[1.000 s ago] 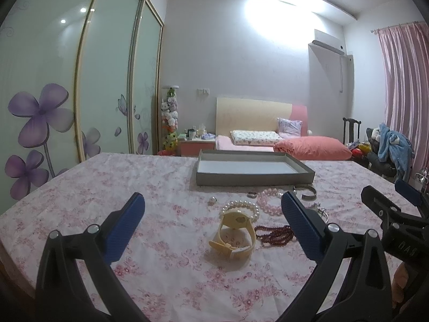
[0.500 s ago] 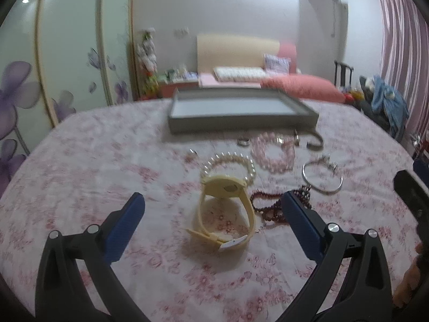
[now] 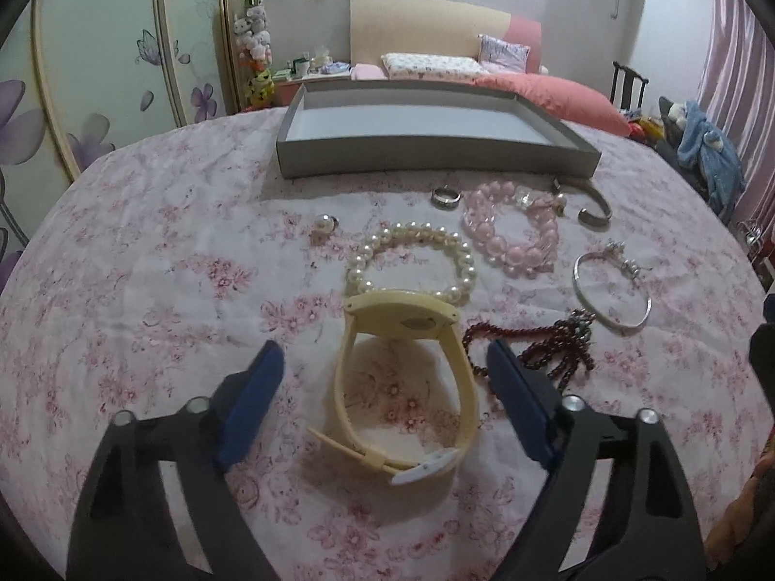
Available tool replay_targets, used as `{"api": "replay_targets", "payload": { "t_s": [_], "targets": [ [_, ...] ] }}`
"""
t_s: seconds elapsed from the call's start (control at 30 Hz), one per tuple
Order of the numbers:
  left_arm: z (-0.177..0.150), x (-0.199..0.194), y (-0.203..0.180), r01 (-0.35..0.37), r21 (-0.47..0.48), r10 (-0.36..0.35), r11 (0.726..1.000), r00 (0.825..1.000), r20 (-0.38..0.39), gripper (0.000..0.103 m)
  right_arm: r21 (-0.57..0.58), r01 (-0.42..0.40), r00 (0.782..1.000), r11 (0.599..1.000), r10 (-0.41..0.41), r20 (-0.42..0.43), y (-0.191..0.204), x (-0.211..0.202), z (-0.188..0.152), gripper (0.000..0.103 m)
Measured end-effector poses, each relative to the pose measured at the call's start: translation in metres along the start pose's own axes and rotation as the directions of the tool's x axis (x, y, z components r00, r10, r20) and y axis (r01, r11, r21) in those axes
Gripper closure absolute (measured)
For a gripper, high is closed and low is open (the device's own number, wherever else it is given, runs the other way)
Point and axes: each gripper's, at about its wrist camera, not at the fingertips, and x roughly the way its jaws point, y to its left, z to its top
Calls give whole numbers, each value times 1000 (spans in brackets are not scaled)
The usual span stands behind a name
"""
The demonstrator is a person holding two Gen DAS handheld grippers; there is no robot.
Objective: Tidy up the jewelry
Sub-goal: 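Lower the left gripper onto the cream watch and close on its strap, then lift the cream watch with the left gripper while the right gripper grasps the silver bangle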
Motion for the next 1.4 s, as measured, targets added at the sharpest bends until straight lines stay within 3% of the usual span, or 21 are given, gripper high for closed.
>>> {"api": "replay_targets", "payload": {
  "t_s": [0.1,0.3,0.43,0.57,0.73,0.87,1.13,1.4],
  "targets": [
    [2,8,5,17,-20,-18,1000,999,-34,34,7,-1,1000,1000,1,-12,-1,3,3,2],
    [2,8,13,16,-32,-17,999,1000,-26,45,11,7,999,1000,-7,-34,-4,11,10,2],
    [3,7,22,10,-41,-11,999,1000,-20,62,4,12,997,1000,-12,-76,-5,21,15,2],
    [5,8,43,-13,-68,12,998,1000,-21,62,-10,34,989,999,-35,-147,-7,38,16,2],
    [12,11,72,-51,-122,48,991,999,-26,62,-39,38,963,999,-47,-265,-7,66,15,3],
    [12,11,86,-62,-142,60,988,998,-16,62,-80,29,934,996,-56,-354,-5,84,11,12],
    [11,10,88,-42,-148,41,988,999,-11,59,-114,-8,874,993,-48,-483,0,107,-6,12],
    [9,9,91,-27,-156,27,987,1000,-7,59,-130,-11,874,991,-54,-483,8,129,4,12]
  ]
}}
